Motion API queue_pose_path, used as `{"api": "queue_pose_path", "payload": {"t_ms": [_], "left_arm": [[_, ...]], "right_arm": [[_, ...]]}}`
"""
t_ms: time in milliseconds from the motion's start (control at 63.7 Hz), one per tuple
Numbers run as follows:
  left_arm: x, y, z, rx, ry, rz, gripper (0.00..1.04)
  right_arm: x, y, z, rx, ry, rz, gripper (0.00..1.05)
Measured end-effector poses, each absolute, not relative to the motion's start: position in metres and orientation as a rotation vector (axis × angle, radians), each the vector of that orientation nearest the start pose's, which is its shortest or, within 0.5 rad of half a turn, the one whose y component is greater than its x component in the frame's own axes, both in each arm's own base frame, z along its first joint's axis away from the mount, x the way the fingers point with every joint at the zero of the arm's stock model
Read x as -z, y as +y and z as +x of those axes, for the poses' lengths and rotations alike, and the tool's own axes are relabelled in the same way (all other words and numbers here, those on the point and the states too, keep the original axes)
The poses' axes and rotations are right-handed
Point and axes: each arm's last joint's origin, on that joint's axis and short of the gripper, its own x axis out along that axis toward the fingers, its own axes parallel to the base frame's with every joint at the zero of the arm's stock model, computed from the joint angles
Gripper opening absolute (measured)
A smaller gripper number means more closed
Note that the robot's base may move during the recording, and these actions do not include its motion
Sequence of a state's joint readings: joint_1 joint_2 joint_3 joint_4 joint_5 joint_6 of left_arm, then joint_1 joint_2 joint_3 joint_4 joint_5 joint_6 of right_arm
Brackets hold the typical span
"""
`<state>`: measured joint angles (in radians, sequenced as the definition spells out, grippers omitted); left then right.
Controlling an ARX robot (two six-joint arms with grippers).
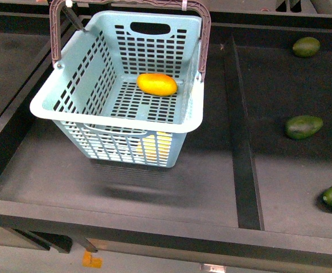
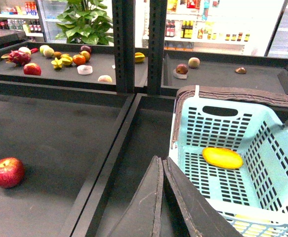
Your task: Pick lemon and mango into basket
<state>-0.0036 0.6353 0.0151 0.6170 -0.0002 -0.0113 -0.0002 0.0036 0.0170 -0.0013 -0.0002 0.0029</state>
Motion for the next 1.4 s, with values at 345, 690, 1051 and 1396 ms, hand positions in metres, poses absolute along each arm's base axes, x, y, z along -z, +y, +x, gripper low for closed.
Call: {"api": "queue_pose_path", "payload": {"t_ms": [345,690,1051,1396], "left_arm": [[-0.171,0.000,0.122,0.004,-0.013,-0.011,0.04],[-0.171,0.000,0.112,0.004,-0.015,-0.011,0.04],[-0.168,0.000,0.097,0.003,-0.009,-0.011,0.04],[-0.168,0.000,0.097,0.003,-0.010,-0.011,0.04]], "right_arm": [[-0.169,0.000,0.097,0.000,-0.012,0.003,0.96],[-0.169,0.000,0.097,0.000,-0.012,0.003,0.96],[-0.169,0.000,0.097,0.000,-0.012,0.003,0.96],[-0.169,0.000,0.097,0.000,-0.012,0.003,0.96]]}}
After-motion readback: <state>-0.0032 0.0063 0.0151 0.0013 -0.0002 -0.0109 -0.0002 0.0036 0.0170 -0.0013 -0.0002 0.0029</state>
